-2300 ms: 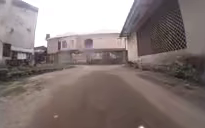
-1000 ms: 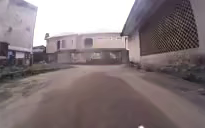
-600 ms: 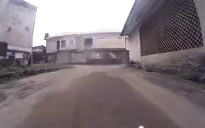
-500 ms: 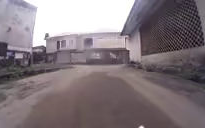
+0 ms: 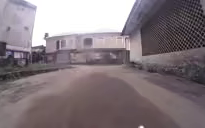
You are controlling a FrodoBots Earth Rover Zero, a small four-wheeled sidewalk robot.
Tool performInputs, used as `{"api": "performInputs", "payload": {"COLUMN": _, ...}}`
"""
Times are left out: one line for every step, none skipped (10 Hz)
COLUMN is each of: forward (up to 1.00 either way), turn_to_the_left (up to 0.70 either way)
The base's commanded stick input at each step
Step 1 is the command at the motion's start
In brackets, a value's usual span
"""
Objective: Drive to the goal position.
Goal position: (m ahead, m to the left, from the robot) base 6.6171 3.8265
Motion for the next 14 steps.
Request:
{"api": "performInputs", "payload": {"forward": 0.30, "turn_to_the_left": 0.00}}
{"api": "performInputs", "payload": {"forward": 0.30, "turn_to_the_left": 0.00}}
{"api": "performInputs", "payload": {"forward": 0.30, "turn_to_the_left": 0.00}}
{"api": "performInputs", "payload": {"forward": 0.30, "turn_to_the_left": 0.00}}
{"api": "performInputs", "payload": {"forward": 0.30, "turn_to_the_left": 0.00}}
{"api": "performInputs", "payload": {"forward": 0.30, "turn_to_the_left": 0.00}}
{"api": "performInputs", "payload": {"forward": 0.30, "turn_to_the_left": 0.00}}
{"api": "performInputs", "payload": {"forward": 0.30, "turn_to_the_left": 0.00}}
{"api": "performInputs", "payload": {"forward": 0.30, "turn_to_the_left": 0.00}}
{"api": "performInputs", "payload": {"forward": 0.30, "turn_to_the_left": 0.00}}
{"api": "performInputs", "payload": {"forward": 0.30, "turn_to_the_left": 0.00}}
{"api": "performInputs", "payload": {"forward": 0.30, "turn_to_the_left": 0.00}}
{"api": "performInputs", "payload": {"forward": 0.30, "turn_to_the_left": 0.00}}
{"api": "performInputs", "payload": {"forward": 0.30, "turn_to_the_left": 0.00}}
